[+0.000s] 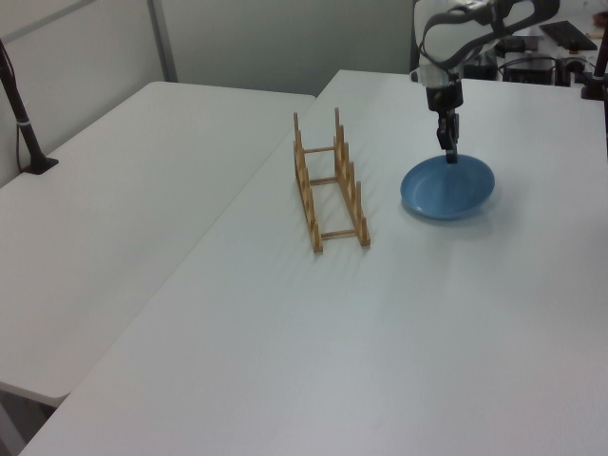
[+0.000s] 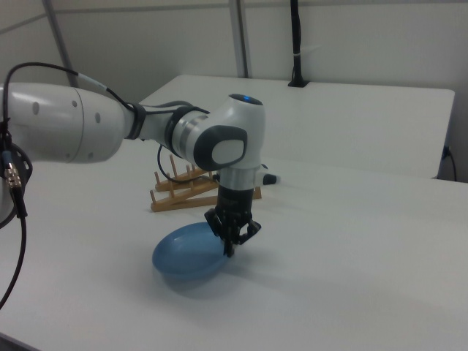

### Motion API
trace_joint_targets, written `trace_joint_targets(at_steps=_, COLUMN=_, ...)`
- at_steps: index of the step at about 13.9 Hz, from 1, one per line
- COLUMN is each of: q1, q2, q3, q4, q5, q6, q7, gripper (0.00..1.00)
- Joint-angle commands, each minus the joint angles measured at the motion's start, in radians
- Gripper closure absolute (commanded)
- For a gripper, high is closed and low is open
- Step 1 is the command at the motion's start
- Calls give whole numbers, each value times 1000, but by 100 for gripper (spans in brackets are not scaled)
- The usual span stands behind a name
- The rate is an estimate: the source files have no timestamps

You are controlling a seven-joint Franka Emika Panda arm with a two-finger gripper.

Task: Pick plate from plate rack
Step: 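Open the gripper to release the plate flat on the table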

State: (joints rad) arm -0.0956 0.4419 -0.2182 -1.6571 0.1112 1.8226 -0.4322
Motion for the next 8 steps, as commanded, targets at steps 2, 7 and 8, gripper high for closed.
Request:
trace_joint_targets(at_steps=2, q1=-4, q2=-14, q3=-47, q4=-52, q5=-91, q6=21, q7=-68, gripper=48)
trace_joint_targets(at_steps=7, q1=13, q2=-49, q3=-56, q4=-47, q5=-140, q6=7, q7=30, gripper=0)
trace_joint_targets(at_steps=8, q1=29, q2=-92, q3=-55, q4=-44, q5=-140, q6=7, q7=111, gripper=0)
